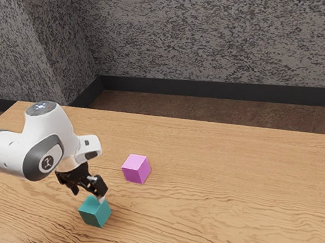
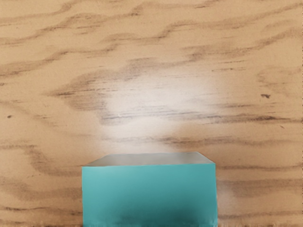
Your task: Pick up the blue block with one arm, and put the blue block on the pink block with one arm
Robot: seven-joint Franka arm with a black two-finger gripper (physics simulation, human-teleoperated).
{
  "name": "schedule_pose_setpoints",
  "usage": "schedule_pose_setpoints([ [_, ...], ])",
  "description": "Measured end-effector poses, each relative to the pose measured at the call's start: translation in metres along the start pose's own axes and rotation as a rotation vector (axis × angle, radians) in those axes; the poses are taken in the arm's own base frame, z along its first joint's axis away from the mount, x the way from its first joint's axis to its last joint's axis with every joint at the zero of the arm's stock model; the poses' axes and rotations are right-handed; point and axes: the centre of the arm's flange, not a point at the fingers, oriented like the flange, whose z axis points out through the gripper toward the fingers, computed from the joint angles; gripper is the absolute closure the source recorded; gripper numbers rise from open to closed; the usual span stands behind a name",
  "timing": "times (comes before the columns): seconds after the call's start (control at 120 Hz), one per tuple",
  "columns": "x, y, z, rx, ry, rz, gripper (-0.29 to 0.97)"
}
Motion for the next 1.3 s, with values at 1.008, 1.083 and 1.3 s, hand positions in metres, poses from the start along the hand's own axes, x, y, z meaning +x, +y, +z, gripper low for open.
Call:
schedule_pose_setpoints([
  [1.008,0.001,0.004,0.025,-0.012,-0.017,0.087,0.0],
  [1.083,0.001,0.004,0.029,-0.013,-0.02,0.09,0.0],
  [1.3,0.002,0.003,0.039,-0.014,-0.026,0.095,0.0],
])
